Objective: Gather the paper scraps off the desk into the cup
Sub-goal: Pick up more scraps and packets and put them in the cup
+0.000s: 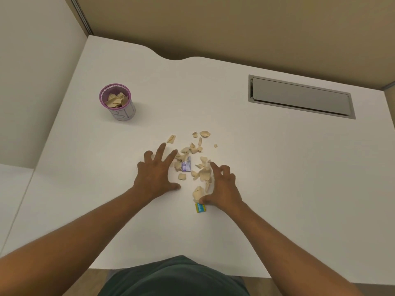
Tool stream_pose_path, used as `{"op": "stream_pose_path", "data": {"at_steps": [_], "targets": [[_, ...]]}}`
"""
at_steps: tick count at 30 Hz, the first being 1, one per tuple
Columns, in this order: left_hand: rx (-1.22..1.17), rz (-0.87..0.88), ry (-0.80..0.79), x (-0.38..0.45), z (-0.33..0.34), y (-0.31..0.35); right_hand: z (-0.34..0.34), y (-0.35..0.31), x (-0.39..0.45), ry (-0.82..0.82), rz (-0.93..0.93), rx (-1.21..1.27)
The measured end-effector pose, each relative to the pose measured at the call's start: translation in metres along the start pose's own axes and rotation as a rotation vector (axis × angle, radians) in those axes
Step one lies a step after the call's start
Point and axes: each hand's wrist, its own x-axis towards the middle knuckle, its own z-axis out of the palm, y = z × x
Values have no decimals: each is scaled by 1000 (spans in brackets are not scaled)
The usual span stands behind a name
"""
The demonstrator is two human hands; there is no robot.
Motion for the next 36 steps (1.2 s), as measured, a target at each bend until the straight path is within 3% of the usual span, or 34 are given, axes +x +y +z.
{"op": "stream_pose_path", "data": {"at_steps": [3, 6, 10, 16, 21, 27, 36], "targets": [[-10, -45, -31, 1, 9, 10, 13, -12, 4, 72, -11, 209], [-89, 20, -4, 10, 11, 24, 15, -24, 12, 116, -54, 303], [-172, 84, -2, 20, 8, 32, 6, -26, 19, 251, -132, 5], [-96, 125, -54, 23, 7, 32, 13, -32, 18, 74, -134, -348], [-266, 62, -1, 22, 4, 31, 21, -40, 10, 125, -208, -245], [-294, 29, 24, 22, 8, 24, 23, -38, 8, 141, -297, -226], [-575, -157, 64, 24, -5, 4, 23, -33, 24, 162, -221, -113]]}}
